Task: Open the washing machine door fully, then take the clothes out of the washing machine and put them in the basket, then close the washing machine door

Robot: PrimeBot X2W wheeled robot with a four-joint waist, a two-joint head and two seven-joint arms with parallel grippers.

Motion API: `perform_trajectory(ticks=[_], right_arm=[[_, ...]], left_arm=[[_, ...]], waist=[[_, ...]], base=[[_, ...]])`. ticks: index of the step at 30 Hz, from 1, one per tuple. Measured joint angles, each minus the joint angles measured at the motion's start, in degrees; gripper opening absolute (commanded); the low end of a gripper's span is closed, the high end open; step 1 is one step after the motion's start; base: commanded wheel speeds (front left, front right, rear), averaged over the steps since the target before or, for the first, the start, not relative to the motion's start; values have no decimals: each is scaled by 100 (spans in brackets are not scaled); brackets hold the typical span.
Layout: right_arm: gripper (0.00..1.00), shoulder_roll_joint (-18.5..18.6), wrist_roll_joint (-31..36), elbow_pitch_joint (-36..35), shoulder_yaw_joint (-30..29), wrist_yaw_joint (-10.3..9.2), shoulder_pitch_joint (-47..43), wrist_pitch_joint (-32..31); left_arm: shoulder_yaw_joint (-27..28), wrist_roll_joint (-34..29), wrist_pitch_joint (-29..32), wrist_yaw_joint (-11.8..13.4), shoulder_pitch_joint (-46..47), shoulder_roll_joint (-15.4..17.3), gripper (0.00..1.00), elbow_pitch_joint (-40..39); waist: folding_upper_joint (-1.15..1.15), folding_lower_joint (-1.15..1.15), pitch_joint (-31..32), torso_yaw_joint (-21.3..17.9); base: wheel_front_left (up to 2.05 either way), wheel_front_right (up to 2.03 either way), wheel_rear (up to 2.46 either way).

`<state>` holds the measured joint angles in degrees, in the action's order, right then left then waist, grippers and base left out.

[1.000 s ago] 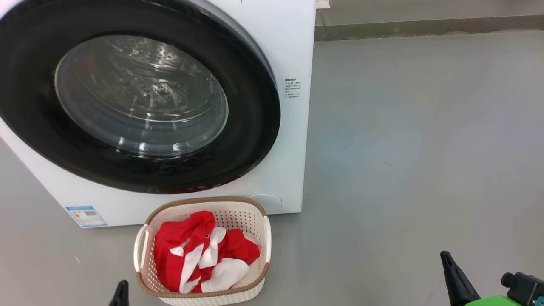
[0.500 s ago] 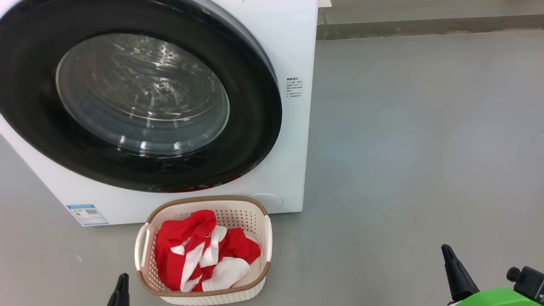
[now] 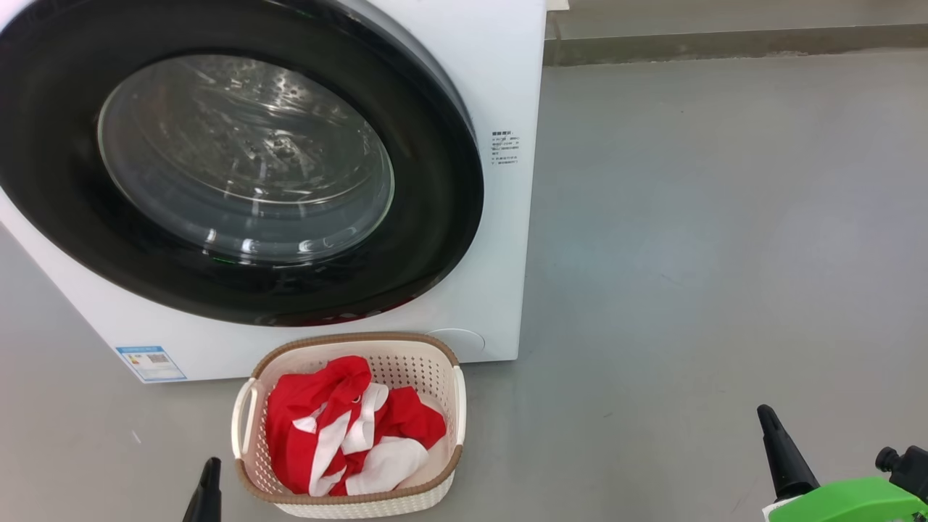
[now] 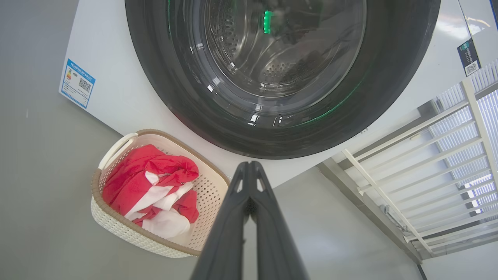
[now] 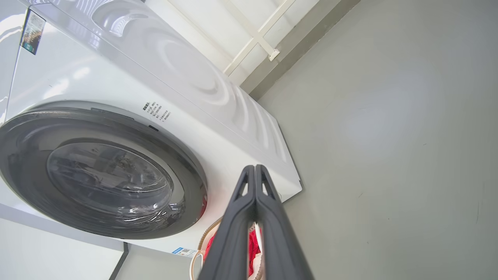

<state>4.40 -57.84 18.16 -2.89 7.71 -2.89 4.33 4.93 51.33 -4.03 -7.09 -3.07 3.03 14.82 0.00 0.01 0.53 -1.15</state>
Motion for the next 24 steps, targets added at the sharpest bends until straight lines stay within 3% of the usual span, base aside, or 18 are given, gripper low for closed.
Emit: perform_trajectory(ticks=[24], right_arm=[[0,-83,-1281,-85,-181,-15,224,-397]], left_arm=[[0,1518,402,0,223,-22,0,16]], waist=[[0,0,-27,44]], base=[[0,0,0]])
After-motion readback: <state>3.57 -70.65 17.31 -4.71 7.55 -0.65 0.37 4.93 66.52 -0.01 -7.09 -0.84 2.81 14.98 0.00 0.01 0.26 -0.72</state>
